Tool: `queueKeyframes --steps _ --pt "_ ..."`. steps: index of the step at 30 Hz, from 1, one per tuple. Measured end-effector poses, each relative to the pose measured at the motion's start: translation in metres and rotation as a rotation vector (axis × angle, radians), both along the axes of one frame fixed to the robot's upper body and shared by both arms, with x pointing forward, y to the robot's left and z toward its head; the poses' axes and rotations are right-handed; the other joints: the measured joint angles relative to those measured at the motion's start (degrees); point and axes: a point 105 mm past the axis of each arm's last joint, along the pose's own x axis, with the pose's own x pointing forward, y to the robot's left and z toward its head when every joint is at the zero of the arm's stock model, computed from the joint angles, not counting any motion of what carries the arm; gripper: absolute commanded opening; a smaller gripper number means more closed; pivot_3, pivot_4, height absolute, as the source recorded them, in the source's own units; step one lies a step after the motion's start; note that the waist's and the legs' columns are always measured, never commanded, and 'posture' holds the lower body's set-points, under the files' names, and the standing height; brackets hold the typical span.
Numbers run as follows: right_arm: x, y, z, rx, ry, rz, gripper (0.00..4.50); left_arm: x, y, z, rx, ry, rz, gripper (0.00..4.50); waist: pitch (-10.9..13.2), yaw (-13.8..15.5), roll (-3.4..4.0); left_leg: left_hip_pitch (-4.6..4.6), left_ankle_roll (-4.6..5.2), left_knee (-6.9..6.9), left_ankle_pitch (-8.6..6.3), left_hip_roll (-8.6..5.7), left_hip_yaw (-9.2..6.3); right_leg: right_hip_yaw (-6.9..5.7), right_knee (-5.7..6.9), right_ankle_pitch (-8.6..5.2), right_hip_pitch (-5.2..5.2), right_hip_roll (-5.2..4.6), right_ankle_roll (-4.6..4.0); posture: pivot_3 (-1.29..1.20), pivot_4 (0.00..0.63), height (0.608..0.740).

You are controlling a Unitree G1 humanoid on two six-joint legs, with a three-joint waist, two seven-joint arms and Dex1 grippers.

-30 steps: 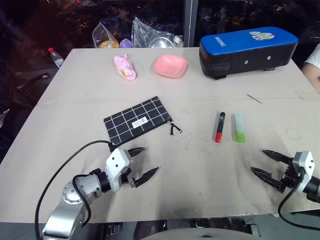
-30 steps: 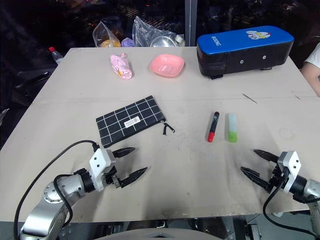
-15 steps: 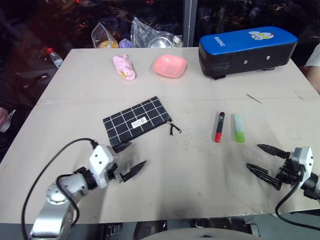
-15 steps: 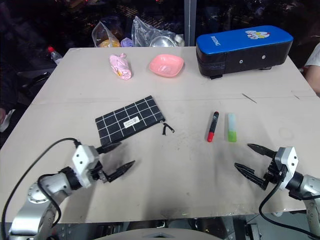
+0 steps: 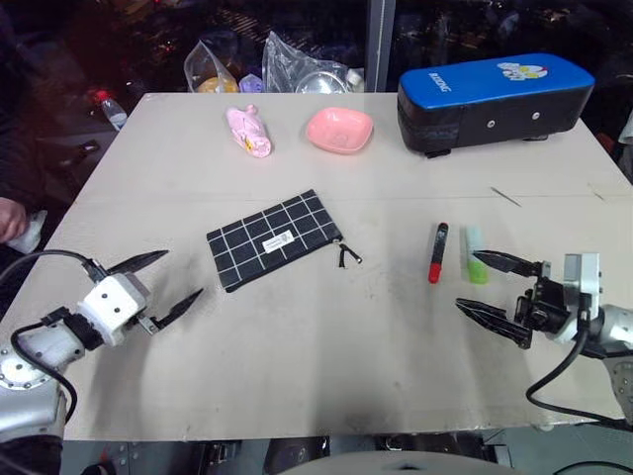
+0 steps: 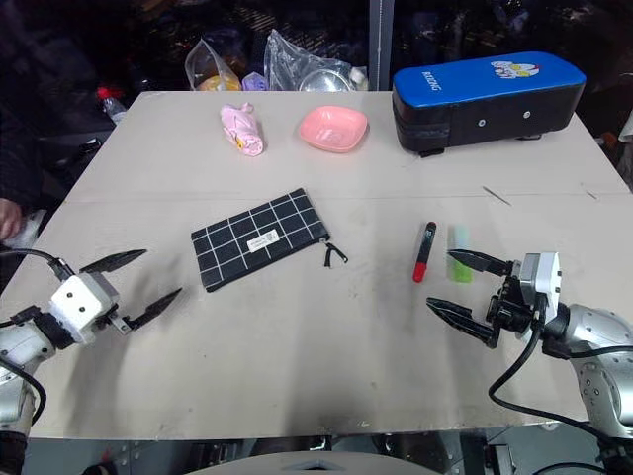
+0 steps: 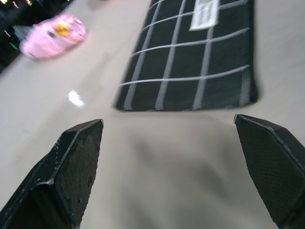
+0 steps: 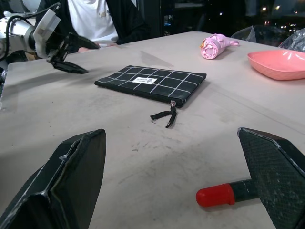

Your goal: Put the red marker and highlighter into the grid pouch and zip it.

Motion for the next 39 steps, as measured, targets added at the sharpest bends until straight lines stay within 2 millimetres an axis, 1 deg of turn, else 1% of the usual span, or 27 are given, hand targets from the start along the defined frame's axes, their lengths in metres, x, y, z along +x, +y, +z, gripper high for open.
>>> queueKeyframes --steps 2,7,11,15,19,24,30,36,39 --pt "0.0 0.001 0.0 0.0 0.003 0.004 4.5 0.005 0.0 0.001 0.101 -0.046 -0.041 4.47 0.0 0.0 -0.01 -0.03 0.0 0.0 0.0 0.0 -0.04 -0.06 0.0 0.0 -0.01 0.0 0.0 0.0 0.15 0.716" --pt "0.0 0.001 0.0 -0.001 0.007 0.008 4.5 0.013 -0.011 0.001 0.322 -0.108 -0.179 4.47 0.0 -0.1 0.0 -0.01 0.0 0.0 0.0 0.0 -0.06 -0.1 0.04 0.01 0.0 -0.02 0.0 0.0 0.15 0.716" --pt "0.0 0.002 0.001 -0.006 0.008 0.006 4.5 0.022 -0.024 -0.005 0.429 -0.131 -0.267 4.47 0.0 -0.1 -0.01 -0.02 0.0 0.02 0.0 0.0 -0.06 -0.12 0.05 0.01 0.0 -0.01 0.02 0.0 0.15 0.716" --pt "-0.004 0.004 0.002 -0.01 -0.001 0.004 4.5 0.029 -0.033 -0.003 0.5 -0.192 -0.322 4.47 0.0 -0.1 0.0 -0.03 0.0 0.01 0.0 0.0 -0.09 -0.16 0.06 0.01 0.0 -0.01 0.03 0.0 0.15 0.716" --pt "-0.007 0.005 0.003 -0.01 -0.003 -0.008 4.5 0.036 -0.044 -0.004 0.485 -0.234 -0.336 4.47 0.0 0.0 0.02 -0.02 0.0 0.04 0.01 0.0 -0.06 -0.21 0.11 0.02 0.01 -0.06 0.03 0.0 0.15 0.716" --pt "-0.008 0.003 0.0 -0.013 0.012 -0.029 4.5 0.046 -0.069 -0.007 0.42 -0.289 -0.372 4.47 0.0 0.2 0.02 -0.05 0.0 0.12 0.02 0.0 -0.03 -0.33 0.14 0.02 0.06 -0.12 0.05 0.0 0.15 0.716" --pt "-0.008 0.0 -0.001 -0.014 0.016 -0.051 4.5 0.051 -0.082 -0.008 0.382 -0.316 -0.375 4.47 0.0 0.1 0.02 -0.08 -0.02 0.12 0.02 0.01 -0.05 -0.36 0.14 0.02 0.04 -0.11 0.06 0.0 0.15 0.716" --pt "-0.007 0.0 -0.002 -0.018 0.014 -0.056 4.5 0.056 -0.105 -0.01 0.328 -0.349 -0.401 4.47 0.0 0.1 0.02 -0.1 -0.02 0.16 0.03 0.01 -0.06 -0.37 0.15 0.03 0.05 -0.1 0.08 0.0 0.15 0.716" --pt "-0.007 0.0 -0.002 -0.022 0.014 -0.057 4.5 0.055 -0.113 -0.01 0.333 -0.364 -0.433 4.47 0.0 0.1 0.02 -0.11 -0.03 0.15 0.03 0.01 -0.06 -0.37 0.14 0.03 0.04 -0.09 0.08 0.0 0.15 0.716"
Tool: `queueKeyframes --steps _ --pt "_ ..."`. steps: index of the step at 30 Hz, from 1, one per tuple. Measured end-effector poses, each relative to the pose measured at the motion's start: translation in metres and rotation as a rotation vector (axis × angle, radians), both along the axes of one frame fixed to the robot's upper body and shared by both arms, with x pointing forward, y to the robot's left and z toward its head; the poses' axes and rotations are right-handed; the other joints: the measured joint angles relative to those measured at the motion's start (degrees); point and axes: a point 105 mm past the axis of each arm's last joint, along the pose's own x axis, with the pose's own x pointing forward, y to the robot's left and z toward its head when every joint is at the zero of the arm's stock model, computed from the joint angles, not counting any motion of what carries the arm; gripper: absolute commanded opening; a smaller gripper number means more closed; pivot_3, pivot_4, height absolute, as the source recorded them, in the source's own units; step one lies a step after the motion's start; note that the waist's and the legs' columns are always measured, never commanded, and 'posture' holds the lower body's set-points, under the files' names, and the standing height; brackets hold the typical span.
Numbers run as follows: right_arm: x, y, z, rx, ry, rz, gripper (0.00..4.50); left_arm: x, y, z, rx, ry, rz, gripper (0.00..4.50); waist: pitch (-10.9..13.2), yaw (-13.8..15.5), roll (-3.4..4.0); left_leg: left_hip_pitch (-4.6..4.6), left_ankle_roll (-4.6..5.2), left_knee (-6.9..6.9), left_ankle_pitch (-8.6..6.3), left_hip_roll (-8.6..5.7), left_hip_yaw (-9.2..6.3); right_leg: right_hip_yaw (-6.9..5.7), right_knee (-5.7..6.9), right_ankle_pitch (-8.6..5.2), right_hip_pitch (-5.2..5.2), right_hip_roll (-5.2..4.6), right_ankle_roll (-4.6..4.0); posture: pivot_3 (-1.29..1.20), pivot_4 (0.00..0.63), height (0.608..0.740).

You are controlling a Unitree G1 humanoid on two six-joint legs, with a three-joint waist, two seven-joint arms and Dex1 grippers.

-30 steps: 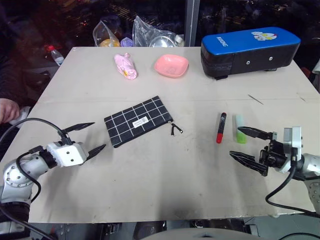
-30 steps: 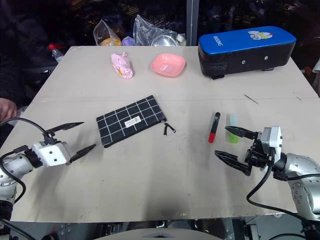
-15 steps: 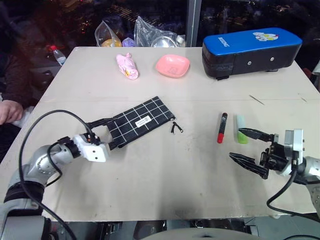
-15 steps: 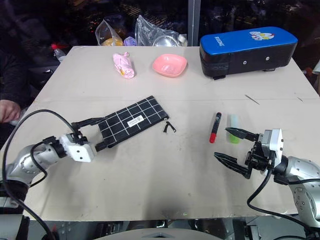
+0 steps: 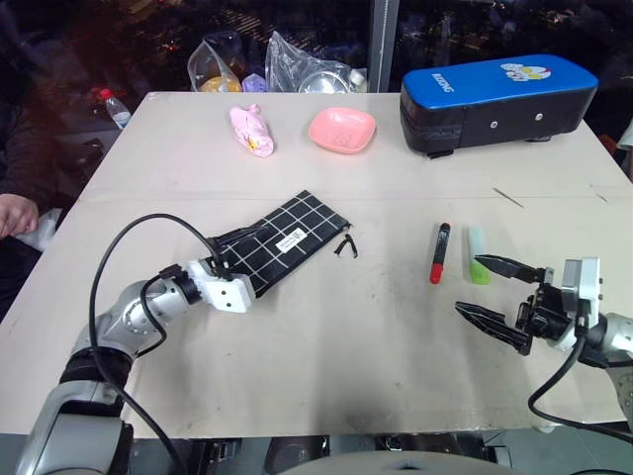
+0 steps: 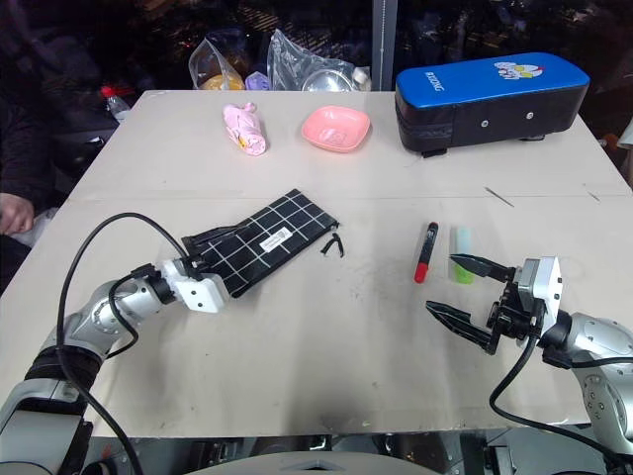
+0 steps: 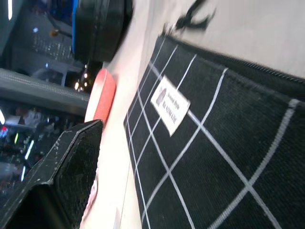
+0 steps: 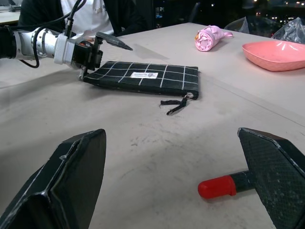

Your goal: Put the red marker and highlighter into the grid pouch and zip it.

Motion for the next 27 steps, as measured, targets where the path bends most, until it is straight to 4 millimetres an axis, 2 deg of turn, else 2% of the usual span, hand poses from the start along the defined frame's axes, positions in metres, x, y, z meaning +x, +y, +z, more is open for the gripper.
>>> queueKeyframes --steps 1,5,6,9,11,12,19,23,25,27 --pt "0.0 0.0 0.0 0.0 0.0 0.0 4.5 0.0 0.0 0.0 0.001 -0.001 -0.002 4.47 0.0 0.0 0.0 0.0 0.0 0.0 0.0 0.0 -0.01 0.0 0.0 0.0 0.0 0.0 0.0 0.0 0.15 0.716" --pt "0.0 0.0 -0.001 -0.008 -0.001 -0.003 4.5 -0.002 -0.006 -0.003 0.021 -0.012 -0.035 3.4 0.0 0.0 0.0 0.0 0.0 0.0 0.0 0.0 0.0 0.0 0.0 0.0 0.0 0.0 0.0 0.0 0.15 0.716" --pt "0.0 0.0 -0.001 -0.011 -0.002 -0.005 4.5 -0.003 -0.007 -0.004 0.026 -0.016 -0.044 2.77 0.0 0.0 0.0 -0.01 0.0 0.0 0.0 0.0 -0.01 0.0 0.0 0.0 0.0 0.0 0.0 0.0 0.15 0.716" --pt "0.001 -0.001 -0.002 -0.013 -0.006 -0.012 4.5 -0.004 -0.01 -0.004 0.035 -0.032 -0.062 1.46 0.0 0.0 0.0 -0.01 0.0 0.0 0.0 0.0 -0.01 0.0 0.0 0.0 0.0 0.0 0.0 0.0 0.15 0.716" --pt "0.001 -0.001 -0.002 -0.012 -0.009 -0.016 4.5 -0.003 -0.011 -0.001 0.034 -0.055 -0.066 0.39 0.0 0.0 0.0 0.0 -0.01 0.0 0.01 0.0 -0.01 -0.01 0.01 0.0 0.0 0.0 0.0 0.0 0.15 0.716" --pt "0.002 -0.001 -0.002 -0.013 -0.011 -0.017 4.5 -0.003 -0.01 0.002 0.033 -0.07 -0.068 0.04 0.0 0.0 0.01 0.01 -0.01 0.0 0.01 0.0 -0.01 0.0 0.01 0.0 0.0 0.0 0.0 0.0 0.15 0.716" --pt "0.005 0.0 -0.003 0.0 -0.011 -0.022 4.5 -0.001 -0.004 0.005 -0.004 -0.084 -0.036 0.04 0.0 0.0 0.04 0.05 -0.07 0.01 0.04 0.0 0.0 0.0 0.11 0.0 0.0 0.0 0.0 0.0 0.15 0.716" --pt "0.008 0.005 -0.003 0.016 -0.012 -0.021 4.5 0.004 -0.004 0.013 -0.114 -0.05 0.015 0.04 0.0 -0.2 0.03 0.0 -0.26 0.03 0.16 0.01 -0.02 -0.02 0.1 0.0 -0.02 0.0 0.0 0.0 0.15 0.716" --pt "0.013 0.009 -0.002 0.031 -0.008 -0.037 4.5 0.003 -0.01 0.021 -0.187 -0.018 0.01 0.04 0.0 -0.2 0.03 -0.02 -0.29 0.05 0.17 0.02 -0.03 -0.02 0.1 0.0 -0.02 -0.01 0.0 0.0 0.15 0.716" --pt "0.029 0.017 0.006 0.07 -0.013 -0.089 4.5 0.002 -0.029 0.042 -0.357 0.047 -0.039 0.04 0.0 -0.4 0.02 -0.04 -0.34 0.15 0.2 0.04 -0.04 -0.02 0.18 0.0 -0.03 -0.03 0.0 0.0 0.15 0.716"
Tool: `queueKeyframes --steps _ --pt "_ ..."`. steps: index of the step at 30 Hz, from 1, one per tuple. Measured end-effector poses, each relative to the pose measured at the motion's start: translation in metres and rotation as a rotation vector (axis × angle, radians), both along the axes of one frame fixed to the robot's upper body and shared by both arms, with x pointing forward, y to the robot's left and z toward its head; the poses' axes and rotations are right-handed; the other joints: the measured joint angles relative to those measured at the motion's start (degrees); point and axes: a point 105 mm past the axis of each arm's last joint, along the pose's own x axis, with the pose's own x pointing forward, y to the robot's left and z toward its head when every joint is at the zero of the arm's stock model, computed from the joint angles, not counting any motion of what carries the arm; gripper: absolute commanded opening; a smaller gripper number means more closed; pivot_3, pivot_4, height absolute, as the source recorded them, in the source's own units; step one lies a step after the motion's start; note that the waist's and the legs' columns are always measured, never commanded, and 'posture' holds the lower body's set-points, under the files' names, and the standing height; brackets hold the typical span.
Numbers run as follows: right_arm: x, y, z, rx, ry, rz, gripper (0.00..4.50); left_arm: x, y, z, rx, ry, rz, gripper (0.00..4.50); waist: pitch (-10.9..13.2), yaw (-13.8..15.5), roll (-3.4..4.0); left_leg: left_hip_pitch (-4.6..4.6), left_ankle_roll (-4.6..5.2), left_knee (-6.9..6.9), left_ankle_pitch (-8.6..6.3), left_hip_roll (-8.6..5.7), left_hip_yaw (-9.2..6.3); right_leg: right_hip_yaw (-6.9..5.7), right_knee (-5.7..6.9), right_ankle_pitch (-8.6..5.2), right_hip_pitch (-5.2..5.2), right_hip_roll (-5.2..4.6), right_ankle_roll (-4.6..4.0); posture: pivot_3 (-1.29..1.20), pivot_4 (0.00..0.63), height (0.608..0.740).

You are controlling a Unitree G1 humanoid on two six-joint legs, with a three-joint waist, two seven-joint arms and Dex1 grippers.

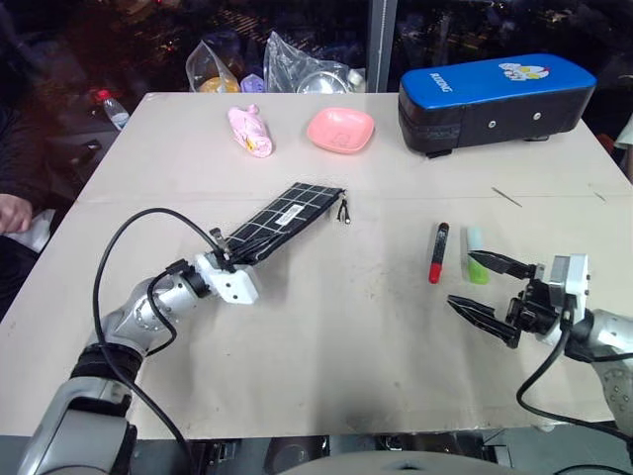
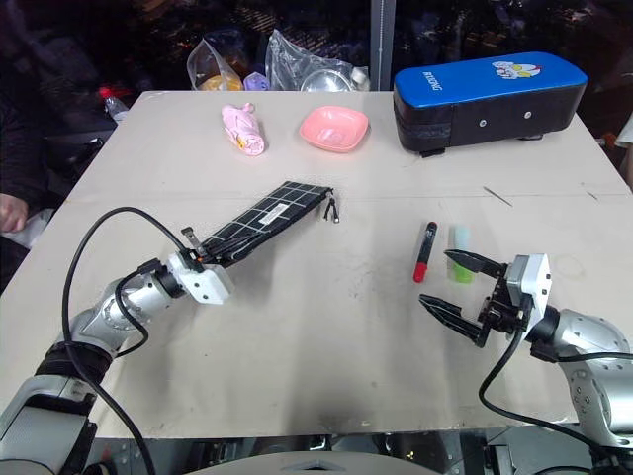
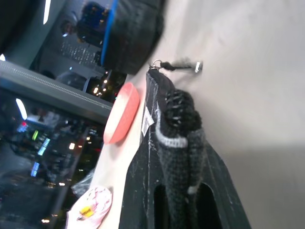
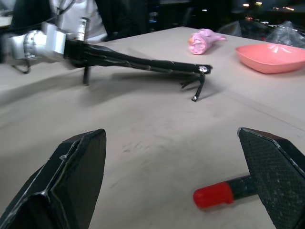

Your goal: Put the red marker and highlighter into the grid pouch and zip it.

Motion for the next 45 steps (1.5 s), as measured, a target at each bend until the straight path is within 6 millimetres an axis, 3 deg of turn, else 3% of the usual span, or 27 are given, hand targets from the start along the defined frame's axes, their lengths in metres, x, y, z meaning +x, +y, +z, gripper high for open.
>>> queueKeyframes --steps 5,11,18,27,30,37,38,45 --pt "0.028 0.012 0.006 -0.071 0.004 -0.116 4.5 0.001 -0.018 0.015 -0.168 0.174 -0.085 0.04 0.0 0.0 0.01 0.02 -0.06 0.13 0.04 -0.02 -0.07 -0.01 0.23 -0.01 0.0 0.09 0.0 0.0 0.15 0.716" --pt "0.061 0.028 0.023 0.007 0.087 -0.241 4.5 -0.007 -0.043 0.012 -0.191 0.303 -0.202 0.04 0.0 0.1 0.01 -0.07 -0.08 0.24 0.05 -0.04 -0.11 -0.02 0.28 -0.01 -0.05 0.13 -0.01 0.0 0.15 0.716" --pt "0.072 0.037 0.015 0.03 0.281 -0.225 4.5 -0.009 -0.052 0.007 -0.193 0.348 -0.249 0.04 0.0 0.2 0.01 -0.64 -0.05 0.62 0.04 -0.05 -0.28 -0.15 0.42 -0.01 -0.42 0.11 -0.01 0.0 0.15 0.716" --pt "0.092 0.042 0.016 0.044 0.345 -0.237 4.5 -0.01 -0.061 0.006 -0.173 0.343 -0.291 0.04 0.0 0.0 0.02 -0.68 -0.04 0.59 0.03 -0.04 -0.28 -0.14 0.46 -0.01 -0.48 0.13 -0.01 0.0 0.15 0.716" --pt "0.095 0.042 0.013 0.04 0.355 -0.242 3.67 -0.011 -0.063 0.006 -0.176 0.343 -0.296 0.0 0.0 0.0 0.02 -0.68 -0.02 0.59 0.02 -0.04 -0.28 -0.14 0.46 -0.01 -0.48 0.13 -0.01 0.0 0.15 0.716" --pt "0.098 0.044 0.012 0.021 0.345 -0.232 0.32 -0.01 -0.062 0.006 -0.17 0.336 -0.289 0.0 0.0 0.0 0.02 -0.69 0.08 0.59 -0.03 -0.04 -0.28 -0.14 0.46 -0.01 -0.48 0.12 -0.01 0.0 0.15 0.716" --pt "0.098 0.044 0.012 0.021 0.341 -0.231 0.04 -0.01 -0.062 0.006 -0.171 0.336 -0.288 0.0 0.0 0.0 0.02 -0.68 0.09 0.59 -0.04 -0.04 -0.28 -0.14 0.46 -0.01 -0.48 0.13 -0.01 0.0 0.15 0.716" --pt "0.094 0.041 0.013 -0.128 0.269 -0.205 0.04 -0.009 -0.063 0.003 -0.158 0.33 -0.27 0.0 0.0 0.0 0.03 -0.69 0.13 0.59 -0.07 -0.04 -0.29 -0.15 0.44 -0.01 -0.48 0.12 -0.01 0.0 0.15 0.716"
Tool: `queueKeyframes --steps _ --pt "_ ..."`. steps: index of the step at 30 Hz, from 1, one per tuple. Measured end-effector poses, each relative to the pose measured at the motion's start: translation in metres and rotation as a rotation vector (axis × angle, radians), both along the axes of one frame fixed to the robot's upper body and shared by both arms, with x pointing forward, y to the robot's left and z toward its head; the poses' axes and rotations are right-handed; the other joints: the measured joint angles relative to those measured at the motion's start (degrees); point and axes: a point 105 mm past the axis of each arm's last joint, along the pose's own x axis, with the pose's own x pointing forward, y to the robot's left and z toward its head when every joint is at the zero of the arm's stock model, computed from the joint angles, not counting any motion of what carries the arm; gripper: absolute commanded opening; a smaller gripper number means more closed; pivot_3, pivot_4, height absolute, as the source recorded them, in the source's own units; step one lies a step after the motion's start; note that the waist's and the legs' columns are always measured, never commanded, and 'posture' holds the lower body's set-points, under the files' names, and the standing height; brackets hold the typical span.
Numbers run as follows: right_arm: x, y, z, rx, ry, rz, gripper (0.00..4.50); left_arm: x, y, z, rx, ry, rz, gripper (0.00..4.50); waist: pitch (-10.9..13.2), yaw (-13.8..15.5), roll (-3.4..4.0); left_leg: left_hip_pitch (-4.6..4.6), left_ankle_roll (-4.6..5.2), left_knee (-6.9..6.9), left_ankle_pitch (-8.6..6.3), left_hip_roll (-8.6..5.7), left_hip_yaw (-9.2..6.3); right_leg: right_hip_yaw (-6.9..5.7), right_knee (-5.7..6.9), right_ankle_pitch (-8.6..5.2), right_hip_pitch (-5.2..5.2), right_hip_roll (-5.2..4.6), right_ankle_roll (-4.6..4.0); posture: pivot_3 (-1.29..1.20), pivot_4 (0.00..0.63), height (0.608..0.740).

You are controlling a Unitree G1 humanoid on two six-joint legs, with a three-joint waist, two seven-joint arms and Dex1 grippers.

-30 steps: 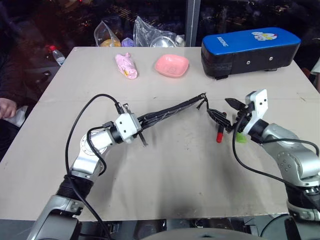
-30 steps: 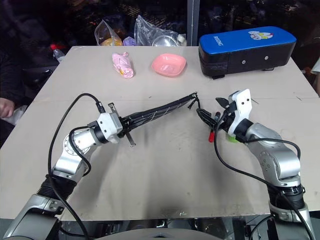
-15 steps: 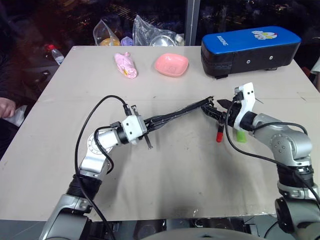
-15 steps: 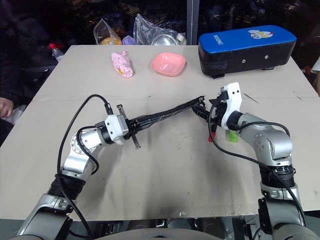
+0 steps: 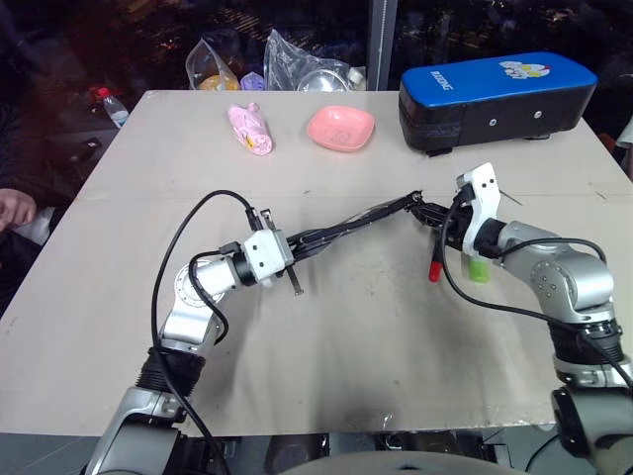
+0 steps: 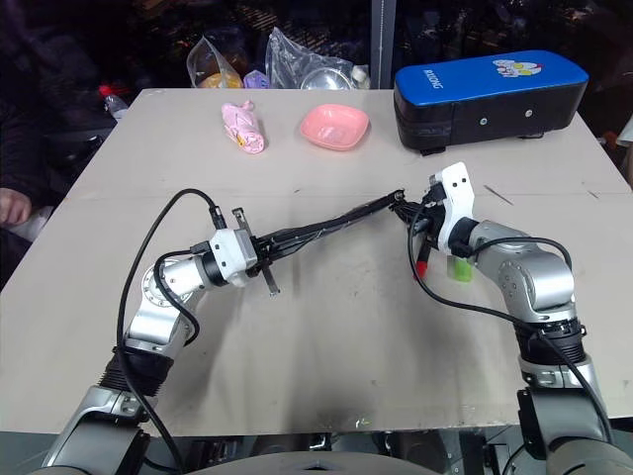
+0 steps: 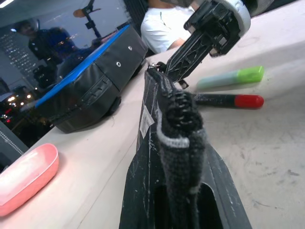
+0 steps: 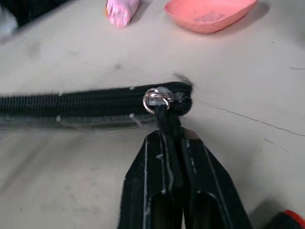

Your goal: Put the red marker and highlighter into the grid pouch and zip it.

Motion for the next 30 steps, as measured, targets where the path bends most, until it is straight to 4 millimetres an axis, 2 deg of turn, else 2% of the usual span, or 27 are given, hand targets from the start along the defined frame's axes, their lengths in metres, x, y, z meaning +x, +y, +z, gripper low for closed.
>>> queueKeyframes --steps 5,8,30 --pt "-0.005 0.007 -0.002 -0.109 -0.035 0.063 0.04 0.003 -0.003 -0.002 0.007 -0.014 0.026 0.0 0.0 -0.1 0.0 0.0 0.0 0.0 0.0 0.01 -0.01 -0.01 0.0 0.0 0.0 0.01 0.0 0.0 0.15 0.716" --pt "-0.01 0.022 0.0 -0.16 -0.065 0.129 0.04 0.006 -0.008 -0.001 -0.015 -0.025 0.052 0.0 0.0 -0.1 0.03 0.0 0.0 0.0 0.0 0.01 -0.02 -0.01 0.0 0.0 0.0 0.0 0.0 0.0 0.15 0.716" --pt "-0.031 0.081 0.015 -0.21 -0.163 0.351 0.04 0.014 -0.018 -0.003 -0.072 -0.026 0.128 0.0 0.0 0.0 0.02 -0.04 0.0 0.0 0.0 0.01 -0.1 -0.09 -0.01 0.0 0.0 -0.01 0.0 0.0 0.15 0.716"
